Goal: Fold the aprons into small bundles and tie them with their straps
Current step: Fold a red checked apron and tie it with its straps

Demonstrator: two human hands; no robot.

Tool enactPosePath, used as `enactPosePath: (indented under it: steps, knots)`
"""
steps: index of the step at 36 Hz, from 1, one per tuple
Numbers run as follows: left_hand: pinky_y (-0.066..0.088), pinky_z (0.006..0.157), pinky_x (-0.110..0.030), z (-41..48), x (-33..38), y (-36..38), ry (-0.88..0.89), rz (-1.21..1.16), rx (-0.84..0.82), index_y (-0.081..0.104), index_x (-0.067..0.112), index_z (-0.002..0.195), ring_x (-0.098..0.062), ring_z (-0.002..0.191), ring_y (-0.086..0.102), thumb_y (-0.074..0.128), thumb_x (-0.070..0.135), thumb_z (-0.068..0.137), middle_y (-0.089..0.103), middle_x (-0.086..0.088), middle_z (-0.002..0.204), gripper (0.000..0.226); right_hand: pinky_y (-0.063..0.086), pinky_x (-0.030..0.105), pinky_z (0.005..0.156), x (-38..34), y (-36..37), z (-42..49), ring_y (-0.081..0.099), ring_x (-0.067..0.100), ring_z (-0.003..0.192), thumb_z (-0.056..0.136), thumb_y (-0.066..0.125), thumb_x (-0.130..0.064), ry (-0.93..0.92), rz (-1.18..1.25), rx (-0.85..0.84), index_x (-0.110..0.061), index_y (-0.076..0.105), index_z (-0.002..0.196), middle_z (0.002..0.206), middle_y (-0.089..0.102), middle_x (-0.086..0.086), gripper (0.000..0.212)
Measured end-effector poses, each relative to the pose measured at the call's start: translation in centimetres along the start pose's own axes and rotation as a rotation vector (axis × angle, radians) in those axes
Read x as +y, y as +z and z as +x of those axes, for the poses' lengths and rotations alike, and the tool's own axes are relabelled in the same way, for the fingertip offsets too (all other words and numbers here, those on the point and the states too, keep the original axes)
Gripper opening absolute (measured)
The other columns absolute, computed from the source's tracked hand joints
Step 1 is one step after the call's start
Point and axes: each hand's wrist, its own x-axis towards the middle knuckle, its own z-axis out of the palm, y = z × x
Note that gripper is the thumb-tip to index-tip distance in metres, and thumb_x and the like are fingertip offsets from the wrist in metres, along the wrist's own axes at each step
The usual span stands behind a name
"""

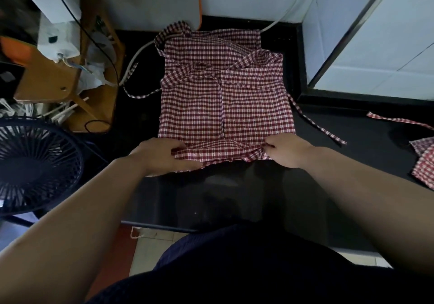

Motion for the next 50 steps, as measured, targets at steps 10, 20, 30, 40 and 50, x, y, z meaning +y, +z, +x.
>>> enactPosePath:
  steps: [10, 20, 30, 40, 50]
  knots:
    - [0.045, 0.077, -0.015, 2.0, -1.3, -1.2, -0.016, -0.383, 0.072, 0.066, 0.037, 0.088, -0.008, 0.095, 0.062, 0.073, 0.022, 0.083, 0.067, 0.011, 0.098, 0.017, 0.042, 0.031, 0.089, -0.6, -2.8, 2.4, 0.054, 0.026, 0.105, 0.099, 0.039, -0.018, 0.096, -0.090, -0.130, -0.001, 0.062, 0.111, 0.116, 0.059, 0.014, 0.032]
    - [0.047, 0.071, -0.022, 4.6, -1.5, -1.0, -0.223, -0.749, 0.299, 0.062, 0.022, 0.108, -0.010, 0.085, 0.063, 0.075, 0.028, 0.083, 0.065, 0.010, 0.094, 0.028, 0.029, 0.045, 0.108, 0.8, -4.6, 1.9, 0.050, 0.027, 0.121, 0.086, 0.020, -0.075, 0.057, -0.223, 0.273, -0.022, 0.045, 0.134, 0.131, 0.056, 0.004, 0.075]
    - [0.041, 0.063, -0.026, 6.2, -0.7, -0.3, -0.305, -0.491, 0.407, 0.062, 0.020, 0.109, -0.010, 0.075, 0.053, 0.063, 0.041, 0.089, 0.061, 0.006, 0.092, 0.029, 0.024, 0.046, 0.109, 1.4, -3.0, 2.9, 0.053, 0.027, 0.116, 0.100, 0.029, -0.050, 0.207, -0.353, 0.172, -0.022, 0.051, 0.116, 0.119, 0.062, 0.003, 0.039]
    - [0.041, 0.073, -0.032, 5.1, -2.2, 0.7, -0.336, -0.290, 0.328, 0.055, 0.011, 0.129, -0.030, 0.106, 0.059, 0.058, 0.055, 0.088, 0.062, -0.010, 0.121, 0.060, 0.033, 0.048, 0.107, 1.3, -2.4, 2.7, 0.053, 0.027, 0.116, 0.097, 0.042, -0.048, 0.265, -0.201, 0.063, -0.017, 0.047, 0.118, 0.123, 0.058, 0.005, 0.037]
    - [0.023, 0.113, -0.047, 1.2, 1.6, 4.1, 0.042, 0.345, 0.501, 0.021, 0.033, 0.151, -0.030, 0.139, 0.023, 0.056, 0.006, 0.087, 0.018, -0.004, 0.157, 0.078, 0.023, 0.040, 0.111, 0.2, 1.3, -0.6, 0.035, 0.023, 0.131, 0.098, 0.044, -0.035, -0.148, -0.398, 0.300, -0.023, 0.045, 0.136, 0.142, 0.039, 0.002, 0.041]
